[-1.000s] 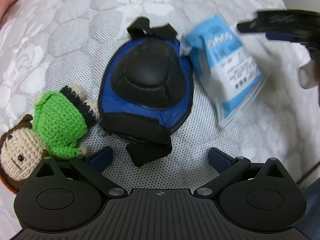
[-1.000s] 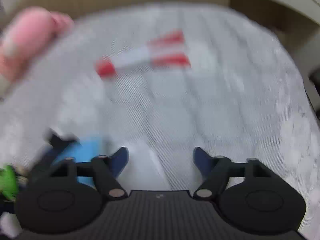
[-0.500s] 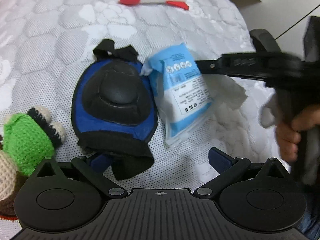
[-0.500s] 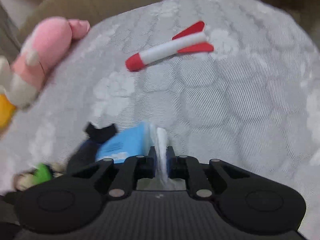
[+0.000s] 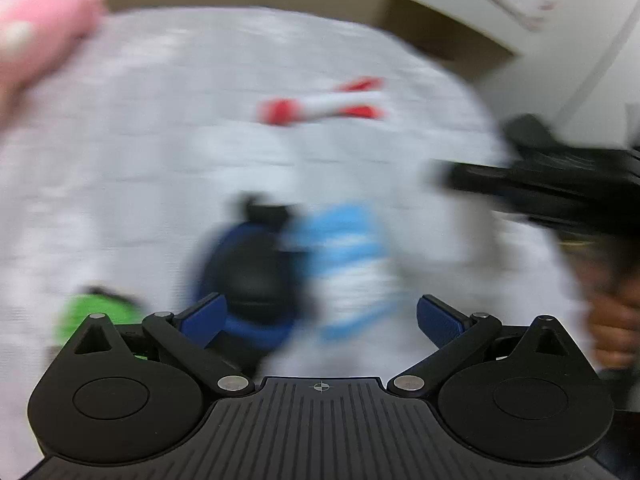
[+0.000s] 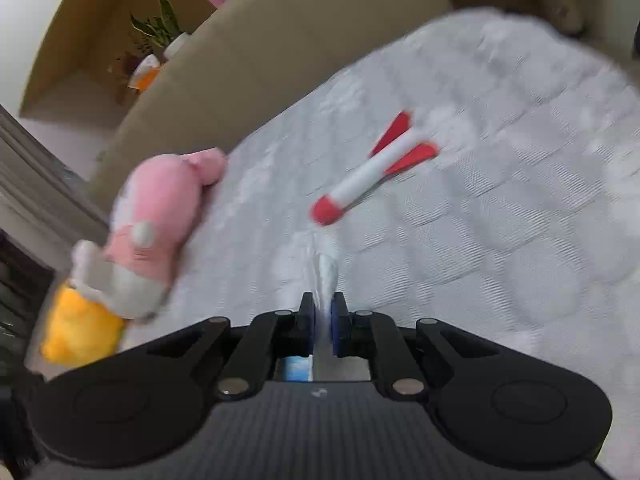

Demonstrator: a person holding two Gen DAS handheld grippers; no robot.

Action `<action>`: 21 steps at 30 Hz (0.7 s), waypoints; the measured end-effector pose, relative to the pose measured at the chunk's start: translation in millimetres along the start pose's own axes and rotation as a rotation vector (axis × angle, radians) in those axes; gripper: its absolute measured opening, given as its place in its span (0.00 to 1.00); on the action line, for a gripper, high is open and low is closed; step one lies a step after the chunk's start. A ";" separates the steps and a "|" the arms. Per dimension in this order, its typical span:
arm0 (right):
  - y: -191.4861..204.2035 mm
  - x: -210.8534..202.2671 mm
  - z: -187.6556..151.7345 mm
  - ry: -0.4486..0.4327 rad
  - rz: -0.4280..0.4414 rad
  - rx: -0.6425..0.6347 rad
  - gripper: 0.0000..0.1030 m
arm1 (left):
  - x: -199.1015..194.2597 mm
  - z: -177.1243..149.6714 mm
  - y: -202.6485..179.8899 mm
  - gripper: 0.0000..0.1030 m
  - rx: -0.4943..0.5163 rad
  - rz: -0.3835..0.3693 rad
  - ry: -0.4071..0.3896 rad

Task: Clean container
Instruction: 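Grasp the blue wipes pack with the left gripper while the right gripper holds the wipe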

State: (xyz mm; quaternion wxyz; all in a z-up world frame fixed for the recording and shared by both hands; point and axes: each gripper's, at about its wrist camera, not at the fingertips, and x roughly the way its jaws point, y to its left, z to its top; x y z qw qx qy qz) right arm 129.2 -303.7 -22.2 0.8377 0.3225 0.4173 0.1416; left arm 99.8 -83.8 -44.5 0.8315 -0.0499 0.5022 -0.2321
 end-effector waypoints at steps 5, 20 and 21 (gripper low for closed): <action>5.0 46.1 -3.6 0.142 0.001 -0.107 0.09 | 46.9 3.5 -12.4 1.00 0.112 0.073 0.082; -28.5 17.5 5.4 0.067 -0.146 0.005 0.10 | -6.1 29.8 38.8 1.00 0.082 0.059 -0.069; -27.8 15.9 7.0 0.054 -0.149 0.001 0.11 | -5.9 31.4 45.9 1.00 0.064 0.091 -0.054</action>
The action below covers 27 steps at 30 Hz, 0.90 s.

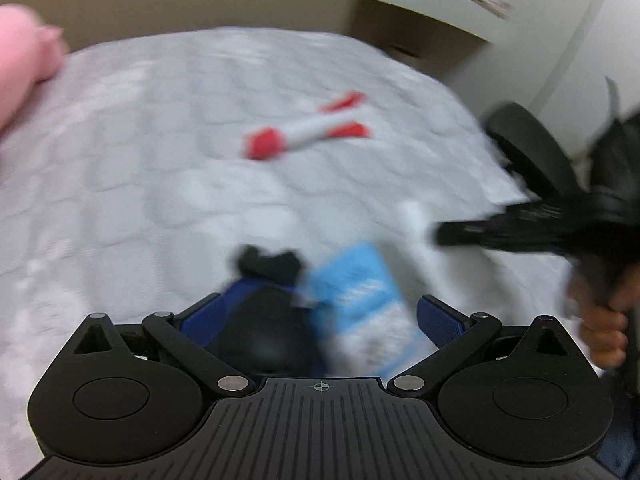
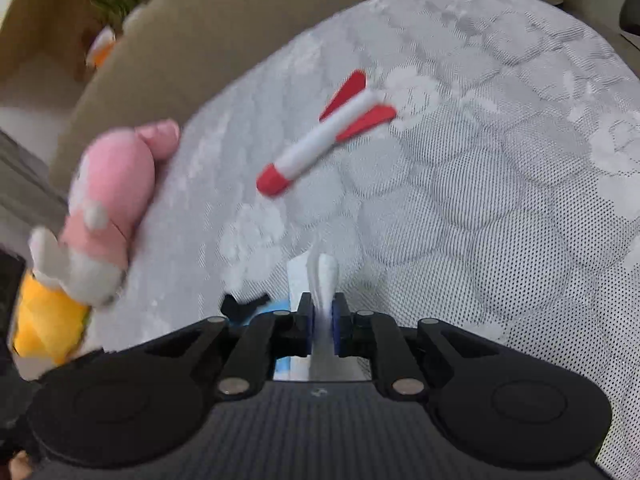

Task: Clean container
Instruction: 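Grasp the blue wipes pack with the left gripper while the right gripper holds the wipe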

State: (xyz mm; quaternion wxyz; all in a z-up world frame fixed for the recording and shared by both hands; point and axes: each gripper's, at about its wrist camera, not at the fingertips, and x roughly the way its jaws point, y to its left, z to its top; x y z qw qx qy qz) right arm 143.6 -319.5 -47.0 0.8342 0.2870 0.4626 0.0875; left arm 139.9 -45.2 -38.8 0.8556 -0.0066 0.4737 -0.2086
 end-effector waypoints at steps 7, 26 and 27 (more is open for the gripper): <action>14.0 12.4 -4.7 0.051 0.055 -0.063 0.11 | 49.2 -14.5 -1.4 1.00 0.060 -0.025 0.204; 27.2 1.1 -0.6 -0.028 0.085 -0.125 0.11 | 15.2 -0.8 0.8 0.94 -0.057 0.102 0.056; 30.9 5.5 3.4 -0.028 0.089 -0.139 0.11 | 15.1 1.0 -7.6 0.94 -0.065 0.026 0.048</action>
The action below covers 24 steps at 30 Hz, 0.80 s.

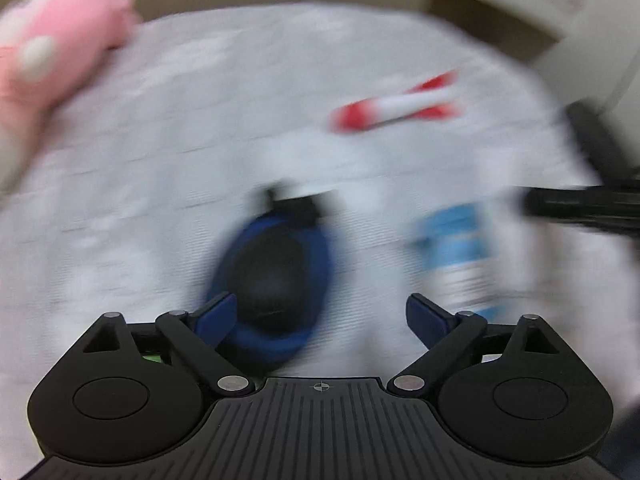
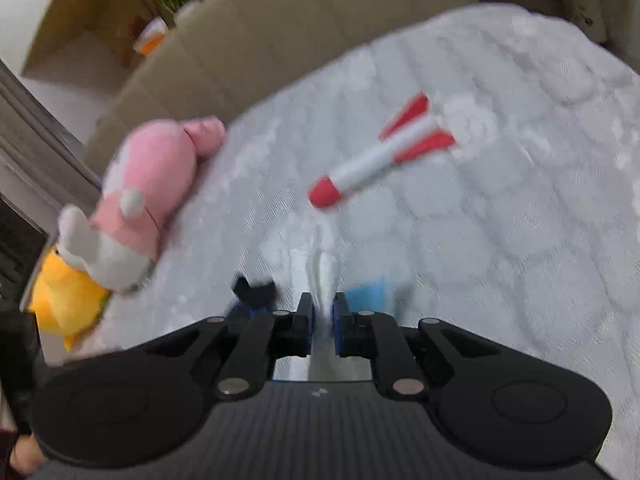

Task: Clean container
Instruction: 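Grasp the blue wipes pack with the left gripper while the right gripper holds the wipe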

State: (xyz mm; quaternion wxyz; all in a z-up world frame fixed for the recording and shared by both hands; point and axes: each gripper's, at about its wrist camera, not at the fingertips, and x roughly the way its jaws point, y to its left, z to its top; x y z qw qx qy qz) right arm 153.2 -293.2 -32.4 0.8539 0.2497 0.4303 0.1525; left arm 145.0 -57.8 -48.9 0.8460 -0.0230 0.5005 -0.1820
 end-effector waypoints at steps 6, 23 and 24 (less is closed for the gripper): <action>7.2 33.7 -8.5 0.101 -0.093 -0.125 0.29 | 53.8 -11.2 -31.6 0.93 0.010 -0.049 0.140; -28.1 39.1 -23.0 0.227 -0.264 -0.022 0.11 | 61.3 -27.3 -33.1 0.98 0.018 -0.071 0.130; -31.6 42.5 -26.9 0.250 -0.279 -0.016 0.11 | 62.5 -28.5 -32.6 0.98 -0.014 -0.076 0.118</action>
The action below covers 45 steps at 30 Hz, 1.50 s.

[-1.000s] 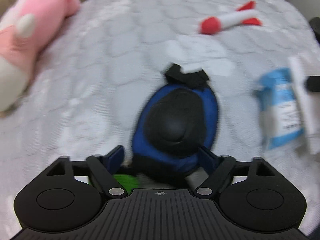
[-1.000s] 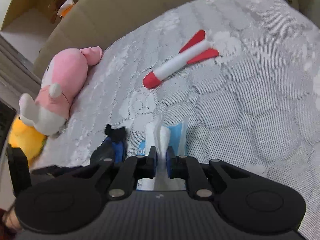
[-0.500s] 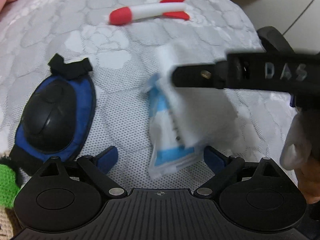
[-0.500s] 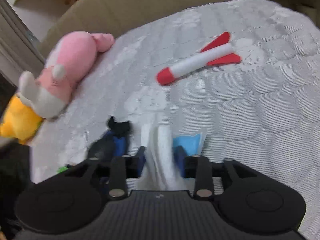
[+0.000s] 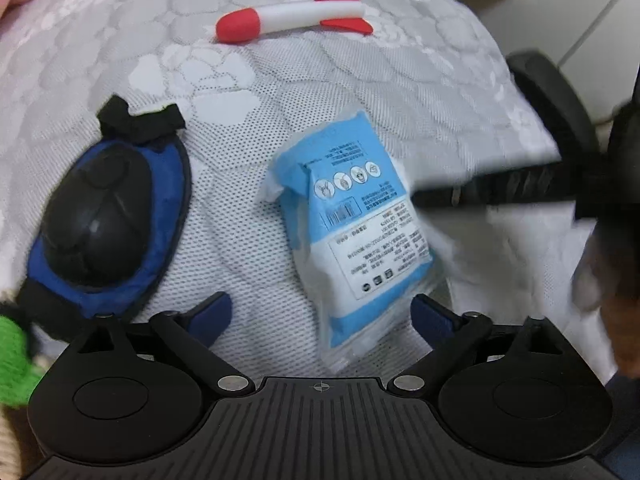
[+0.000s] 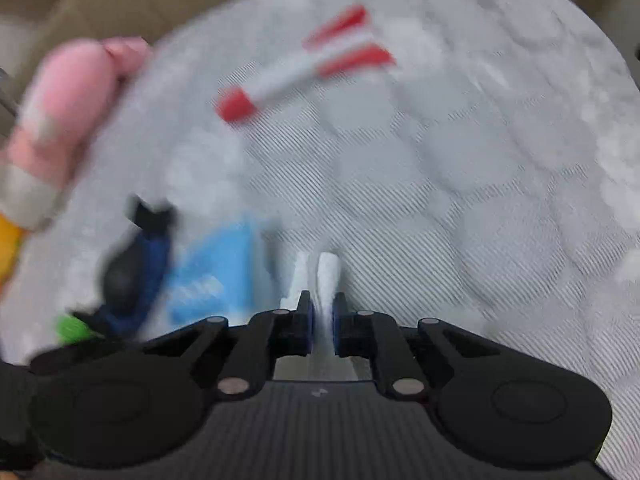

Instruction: Clean container

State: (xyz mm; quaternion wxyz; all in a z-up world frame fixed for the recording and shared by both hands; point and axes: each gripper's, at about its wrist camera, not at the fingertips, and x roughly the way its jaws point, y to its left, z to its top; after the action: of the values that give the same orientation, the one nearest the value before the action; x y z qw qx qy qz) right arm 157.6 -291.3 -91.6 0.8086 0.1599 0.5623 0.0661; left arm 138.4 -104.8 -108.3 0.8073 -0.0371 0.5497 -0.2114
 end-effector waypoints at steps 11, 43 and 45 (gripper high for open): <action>1.5 -35.1 -6.3 -0.119 0.107 0.067 0.11 | -28.7 15.0 9.7 0.64 0.075 0.083 -0.116; -1.3 -53.4 2.9 -0.217 0.250 0.115 0.11 | -25.4 -26.7 -67.0 0.66 0.587 0.350 -0.282; -5.1 -57.3 3.5 -0.239 0.266 0.133 0.11 | -23.0 -38.7 -76.7 0.66 0.753 0.475 -0.337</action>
State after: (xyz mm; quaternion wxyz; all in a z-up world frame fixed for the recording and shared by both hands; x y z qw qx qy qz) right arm 139.9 -313.1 -41.2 0.8414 0.2928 0.4393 0.1155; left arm 73.4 -158.9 -81.0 0.8685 0.3511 0.2895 -0.1965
